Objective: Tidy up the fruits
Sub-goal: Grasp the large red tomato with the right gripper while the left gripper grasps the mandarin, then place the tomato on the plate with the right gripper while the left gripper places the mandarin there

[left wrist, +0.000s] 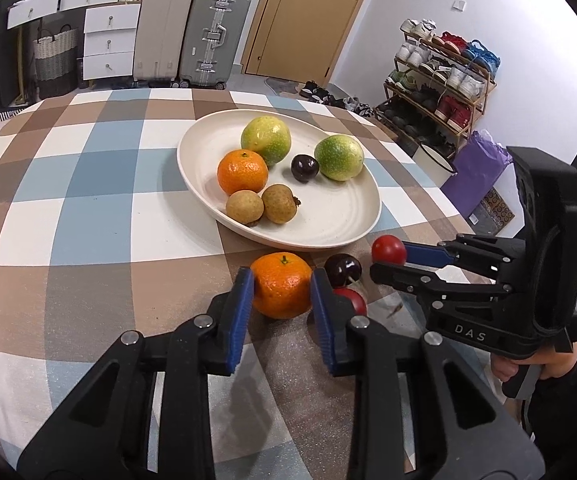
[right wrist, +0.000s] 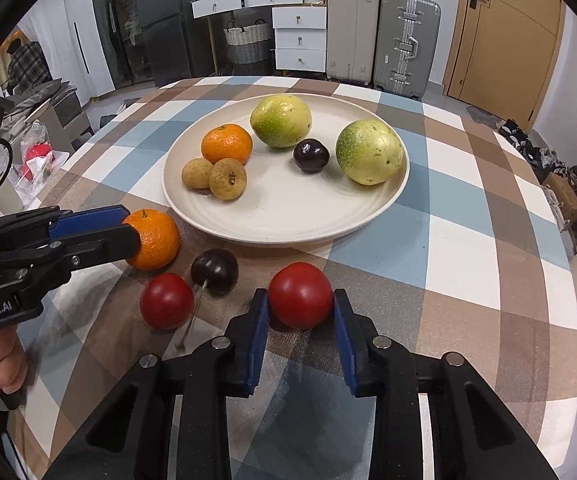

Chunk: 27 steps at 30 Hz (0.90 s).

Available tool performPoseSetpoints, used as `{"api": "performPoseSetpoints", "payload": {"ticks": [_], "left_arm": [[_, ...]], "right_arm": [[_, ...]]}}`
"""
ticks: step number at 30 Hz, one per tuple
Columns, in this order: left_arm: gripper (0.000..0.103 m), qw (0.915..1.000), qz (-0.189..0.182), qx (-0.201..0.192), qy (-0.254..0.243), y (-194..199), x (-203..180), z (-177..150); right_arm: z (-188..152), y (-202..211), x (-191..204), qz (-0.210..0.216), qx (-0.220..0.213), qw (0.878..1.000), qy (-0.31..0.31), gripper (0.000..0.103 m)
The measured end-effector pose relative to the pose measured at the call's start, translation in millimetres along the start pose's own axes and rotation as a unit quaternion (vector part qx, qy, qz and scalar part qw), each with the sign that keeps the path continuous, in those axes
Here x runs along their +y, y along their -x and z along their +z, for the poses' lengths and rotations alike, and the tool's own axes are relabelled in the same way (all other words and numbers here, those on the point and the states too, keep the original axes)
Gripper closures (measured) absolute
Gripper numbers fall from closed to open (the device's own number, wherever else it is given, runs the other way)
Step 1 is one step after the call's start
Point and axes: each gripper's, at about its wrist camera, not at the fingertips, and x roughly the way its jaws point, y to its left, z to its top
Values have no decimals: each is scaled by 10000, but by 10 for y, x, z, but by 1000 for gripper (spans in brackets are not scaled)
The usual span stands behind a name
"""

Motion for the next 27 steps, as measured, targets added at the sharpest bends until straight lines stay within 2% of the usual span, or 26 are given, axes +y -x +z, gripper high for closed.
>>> {"api": "performPoseSetpoints", "payload": {"ticks": [3,8,11,15,20,24,27], "left_arm": [[84,10000,11,-54,-30,38,6,7],[84,10000,-68,-6,41,52,45,-15],[81,9998,-156,77,93,29,55,-29],[66,9997,-107,201,27,-48,9,-47],[65,9990,-183,401,-27,-183,-32,-64],[67,9985,-327,437,90,-196,8,-65],[67,9989,-288,368,92,-170,12,-61]], "right_arm": [[-17,45,-4,-13,-28,10000,-11,72],[-50,119,-16,-66,-69,9999,-37,72],[-68,138,-21,-66,-74,9999,-41,72],[-98,180,-35,-65,-103,9999,-61,72],[-116,206,-42,-42,-124,9999,-75,72],[-123,214,-57,-34,-145,9998,-113,72],[-121,225,-64,-28,-182,9998,-120,72]]}}
